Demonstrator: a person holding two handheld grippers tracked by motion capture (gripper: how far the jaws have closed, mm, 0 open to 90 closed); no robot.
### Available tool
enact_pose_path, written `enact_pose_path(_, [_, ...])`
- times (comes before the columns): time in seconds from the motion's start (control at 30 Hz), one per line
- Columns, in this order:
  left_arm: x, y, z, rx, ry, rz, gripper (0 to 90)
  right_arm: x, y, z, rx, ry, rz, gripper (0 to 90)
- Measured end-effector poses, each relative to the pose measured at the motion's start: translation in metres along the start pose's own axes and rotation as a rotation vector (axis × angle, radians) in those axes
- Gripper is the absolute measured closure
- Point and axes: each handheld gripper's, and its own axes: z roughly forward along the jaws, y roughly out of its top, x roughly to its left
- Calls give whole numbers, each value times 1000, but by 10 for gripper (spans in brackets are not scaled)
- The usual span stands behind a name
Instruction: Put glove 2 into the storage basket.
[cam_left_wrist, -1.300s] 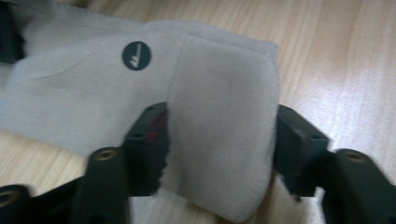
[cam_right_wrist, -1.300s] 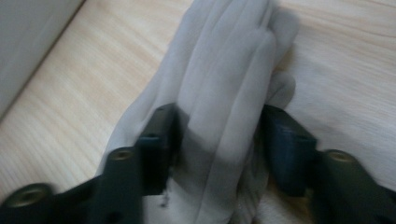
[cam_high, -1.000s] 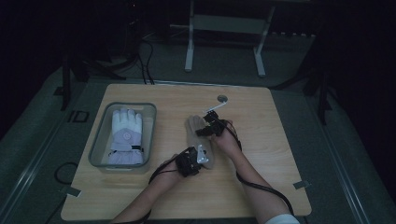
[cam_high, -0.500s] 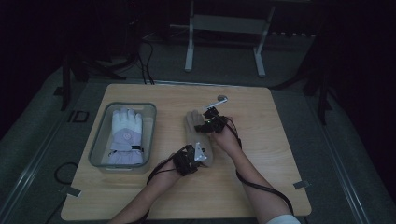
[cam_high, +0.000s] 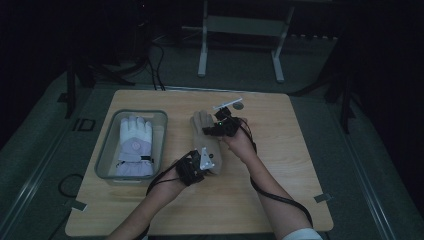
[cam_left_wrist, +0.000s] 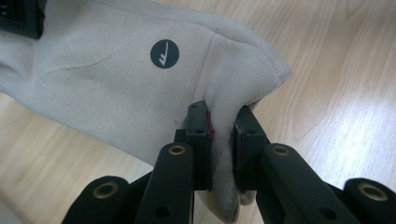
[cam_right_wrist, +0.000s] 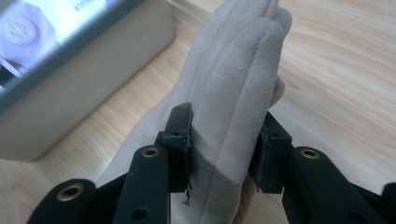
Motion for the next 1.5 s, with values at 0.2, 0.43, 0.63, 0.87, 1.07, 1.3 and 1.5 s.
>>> enact_pose_path(0.2, [6, -1, -17, -1, 27, -6, 802, 10, 13, -6, -23, 8, -20, 635])
enact_pose_path(0.43, [15, -5, -39, 8, 76, -2, 801, 29, 36, -11, -46, 18, -59, 636])
enact_pose_path(0.63, [20, -12, -54, 11, 110, -7, 802, 41, 49, -9, -58, 30, -73, 635])
enact_pose_path(0.87, [29, -26, -73, 9, 140, -40, 801, 61, 68, -1, -64, 51, -102, 635])
enact_pose_path(1.07, [33, -36, -81, 27, 170, -43, 802, 74, 78, 8, -65, 66, -116, 635])
enact_pose_path(1.3, [39, -49, -89, 42, 193, -64, 801, 90, 90, 20, -65, 81, -140, 635])
enact_pose_path(1.5, [45, -64, -102, 57, 213, -87, 802, 108, 101, 34, -58, 98, -166, 634])
